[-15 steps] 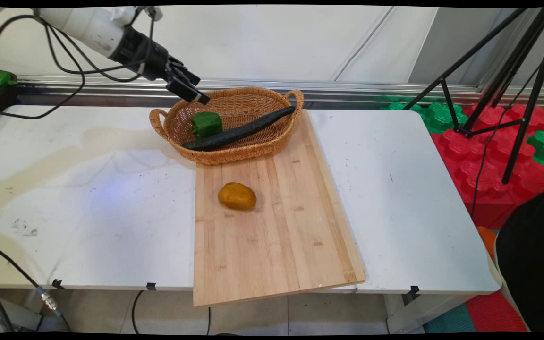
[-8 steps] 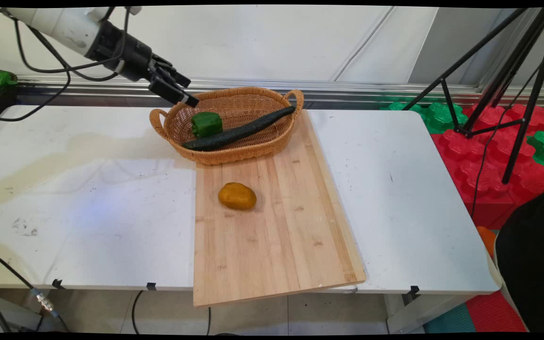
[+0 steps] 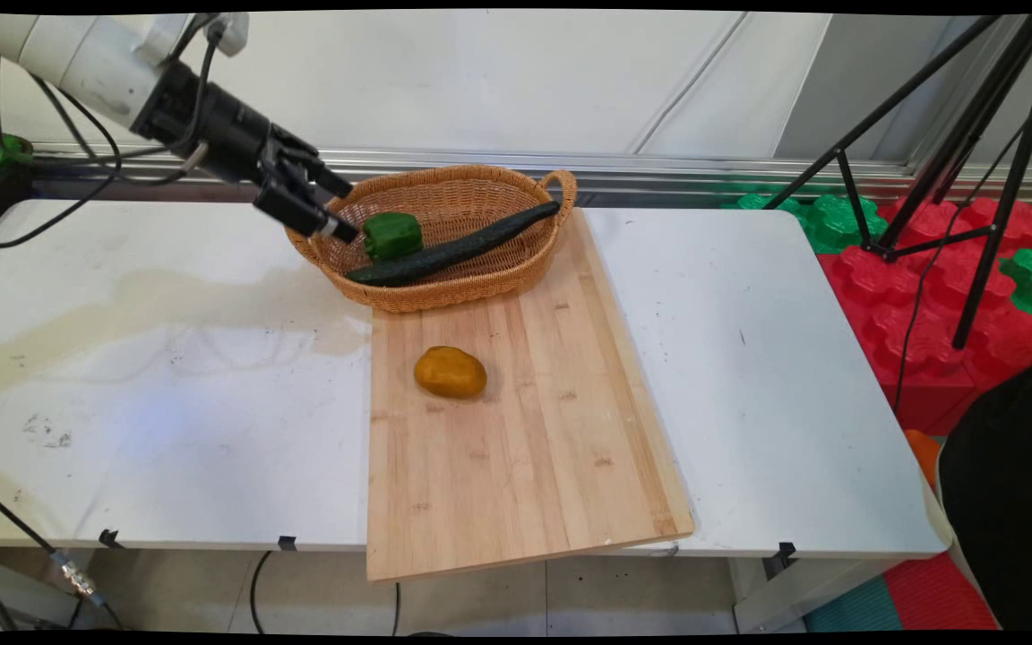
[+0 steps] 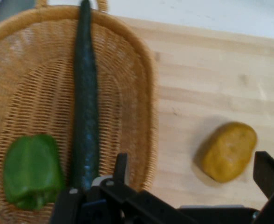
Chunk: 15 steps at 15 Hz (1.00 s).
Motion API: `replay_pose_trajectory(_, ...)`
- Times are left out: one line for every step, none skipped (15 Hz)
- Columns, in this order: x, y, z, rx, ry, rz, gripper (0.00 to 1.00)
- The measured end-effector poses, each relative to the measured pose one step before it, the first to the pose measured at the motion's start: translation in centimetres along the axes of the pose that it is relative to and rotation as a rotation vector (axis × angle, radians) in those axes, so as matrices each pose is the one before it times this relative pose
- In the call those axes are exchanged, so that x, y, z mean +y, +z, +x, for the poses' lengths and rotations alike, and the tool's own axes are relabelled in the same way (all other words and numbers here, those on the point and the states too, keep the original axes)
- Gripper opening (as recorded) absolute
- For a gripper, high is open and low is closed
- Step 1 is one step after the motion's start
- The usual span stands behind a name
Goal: Pick up the potato from the cutting board
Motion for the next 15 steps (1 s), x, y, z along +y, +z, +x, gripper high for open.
replay_pose_trajectory(0.673, 0.22, -0.224, -0.01199, 0.02089, -0.01378, 1.0)
replay_pose_trajectory(0.572, 0.334, -0.139, -0.01161, 0.02037, -0.01227, 1.0)
replay_pose_trajectory(0.631, 0.452, -0.141, -0.01199, 0.02494, -0.01283, 1.0)
replay_pose_trajectory(0.583, 0.513, -0.111, -0.01225, 0.02595, -0.01243, 1.0)
replay_pose_trajectory(0.462, 0.502, -0.052, -0.01018, 0.0241, -0.01097, 1.0)
replay_pose_trajectory(0.275, 0.365, -0.007, -0.00646, 0.0167, -0.00662, 1.0)
replay_pose_trajectory(0.36, 0.607, 0.018, -0.0096, 0.02439, -0.01061, 1.0)
replay_pose_trajectory(0.222, 0.423, 0.024, -0.00602, 0.01611, -0.00641, 1.0)
replay_pose_trajectory(0.285, 0.696, 0.052, -0.00945, 0.02323, -0.00972, 1.0)
replay_pose_trajectory(0.164, 0.476, 0.063, -0.00501, 0.01453, -0.00525, 1.0)
replay_pose_trajectory(0.216, 0.748, 0.09, -0.00784, 0.02003, -0.00791, 1.0)
replay_pose_trajectory(0.178, 0.931, 0.183, -0.00785, 0.02245, -0.00725, 1.0)
replay_pose_trajectory(0.1, 0.972, 0.241, -0.00741, 0.02197, -0.00615, 1.0)
replay_pose_trajectory(0.043, 0.858, 0.227, -0.0067, 0.01918, -0.00419, 1.0)
replay_pose_trajectory(-0.008, 0.565, 0.161, -0.00412, 0.01187, -0.00161, 1.0)
